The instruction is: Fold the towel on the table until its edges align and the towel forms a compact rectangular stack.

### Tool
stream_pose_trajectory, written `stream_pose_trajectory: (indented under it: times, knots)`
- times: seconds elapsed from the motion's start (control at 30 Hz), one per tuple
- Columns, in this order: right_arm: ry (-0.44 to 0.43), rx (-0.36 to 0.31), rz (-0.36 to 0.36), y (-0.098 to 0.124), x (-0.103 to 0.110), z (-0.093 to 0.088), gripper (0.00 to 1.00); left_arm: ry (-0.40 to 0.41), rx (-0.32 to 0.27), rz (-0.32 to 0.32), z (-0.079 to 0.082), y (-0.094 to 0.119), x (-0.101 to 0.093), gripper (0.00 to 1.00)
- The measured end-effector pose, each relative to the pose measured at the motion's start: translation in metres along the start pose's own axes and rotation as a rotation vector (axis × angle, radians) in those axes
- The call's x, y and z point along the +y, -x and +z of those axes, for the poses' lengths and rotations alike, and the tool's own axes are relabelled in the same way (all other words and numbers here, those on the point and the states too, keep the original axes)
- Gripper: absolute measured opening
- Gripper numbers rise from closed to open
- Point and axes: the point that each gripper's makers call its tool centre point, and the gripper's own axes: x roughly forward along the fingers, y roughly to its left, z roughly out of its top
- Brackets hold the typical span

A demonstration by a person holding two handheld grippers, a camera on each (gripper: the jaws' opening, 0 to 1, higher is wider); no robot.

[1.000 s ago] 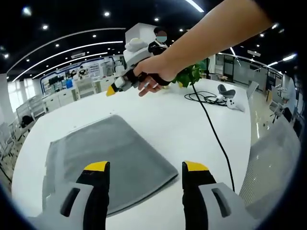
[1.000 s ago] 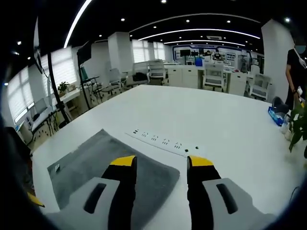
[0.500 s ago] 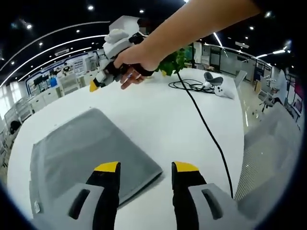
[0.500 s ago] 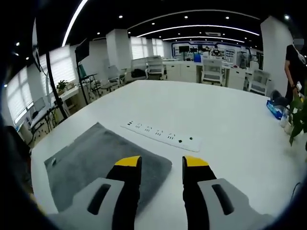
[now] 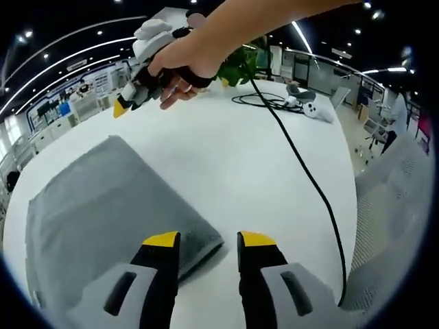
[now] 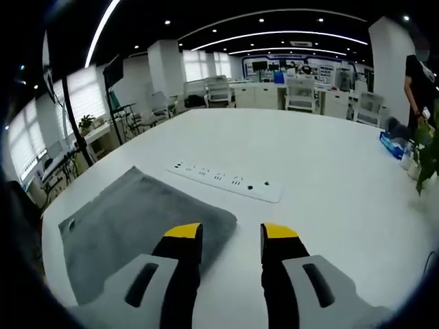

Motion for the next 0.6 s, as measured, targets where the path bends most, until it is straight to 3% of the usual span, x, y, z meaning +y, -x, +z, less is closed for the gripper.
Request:
stream_pose_trajectory:
  times: [0.6]
  knots:
    - [0.035,0.053,0.027,-0.039,0.003,-0.021,0.29,-0.035,0.033,0.017,-0.006,-0.007,0.002,0.22]
